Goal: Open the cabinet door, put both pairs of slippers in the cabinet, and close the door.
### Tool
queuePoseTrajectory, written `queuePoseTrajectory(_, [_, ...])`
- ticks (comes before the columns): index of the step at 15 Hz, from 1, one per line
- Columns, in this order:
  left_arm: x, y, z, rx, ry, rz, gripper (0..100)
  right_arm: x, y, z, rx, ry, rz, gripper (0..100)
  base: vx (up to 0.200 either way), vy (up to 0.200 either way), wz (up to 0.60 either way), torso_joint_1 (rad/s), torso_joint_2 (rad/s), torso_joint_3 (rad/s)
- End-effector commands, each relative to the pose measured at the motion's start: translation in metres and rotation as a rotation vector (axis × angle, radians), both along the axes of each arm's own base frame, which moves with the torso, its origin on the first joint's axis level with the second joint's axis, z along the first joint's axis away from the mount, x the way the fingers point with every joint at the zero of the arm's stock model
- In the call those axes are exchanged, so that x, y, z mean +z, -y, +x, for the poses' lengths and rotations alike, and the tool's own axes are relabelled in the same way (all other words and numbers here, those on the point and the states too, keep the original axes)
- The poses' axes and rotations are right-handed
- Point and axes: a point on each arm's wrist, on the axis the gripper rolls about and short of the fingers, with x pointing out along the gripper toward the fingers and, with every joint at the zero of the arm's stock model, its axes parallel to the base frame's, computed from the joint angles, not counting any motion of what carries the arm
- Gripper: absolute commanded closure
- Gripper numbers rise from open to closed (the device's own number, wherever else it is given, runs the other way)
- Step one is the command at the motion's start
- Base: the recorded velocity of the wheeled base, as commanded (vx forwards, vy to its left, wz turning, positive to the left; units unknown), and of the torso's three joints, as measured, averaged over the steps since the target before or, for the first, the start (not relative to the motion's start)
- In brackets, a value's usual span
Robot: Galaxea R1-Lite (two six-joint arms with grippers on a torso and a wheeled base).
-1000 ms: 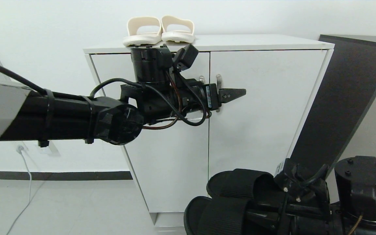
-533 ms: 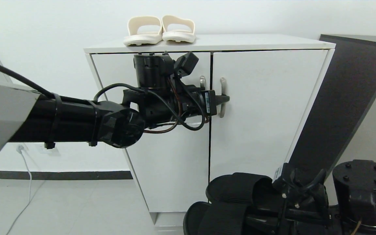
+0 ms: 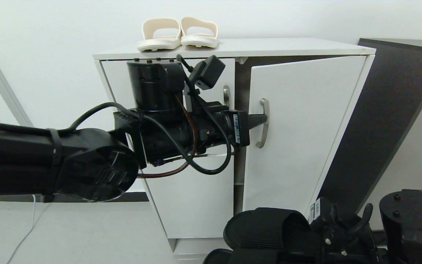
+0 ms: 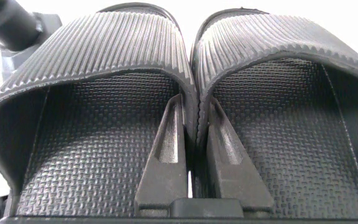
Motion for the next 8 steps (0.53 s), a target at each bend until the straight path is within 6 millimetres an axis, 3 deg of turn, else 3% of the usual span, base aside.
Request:
queuePoseTrajectory(1, [0.015, -0.017, -0.031, -0.019, 0.031, -0.030, 100, 0.003, 0.001, -0.005, 0.023, 0.005, 0.015, 100, 0.000, 0.000, 0.00, 0.000, 0.00, 0.000])
queuePoseTrajectory(4, [0.019, -0.035, -0.039, 0.002, 0.028, -0.042, 100, 0.000, 0.002, -0.011, 0.060, -0.003, 0.010, 100, 0.000, 0.000, 0.00, 0.000, 0.00, 0.000])
queuePoseTrajectory(8, [0.015, -0.021, -0.007, 0.027, -0.039, -0.082, 100, -0.002, 0.003, -0.020, 0.101, 0.008, -0.001, 100, 0.000, 0.000, 0.00, 0.000, 0.00, 0.000])
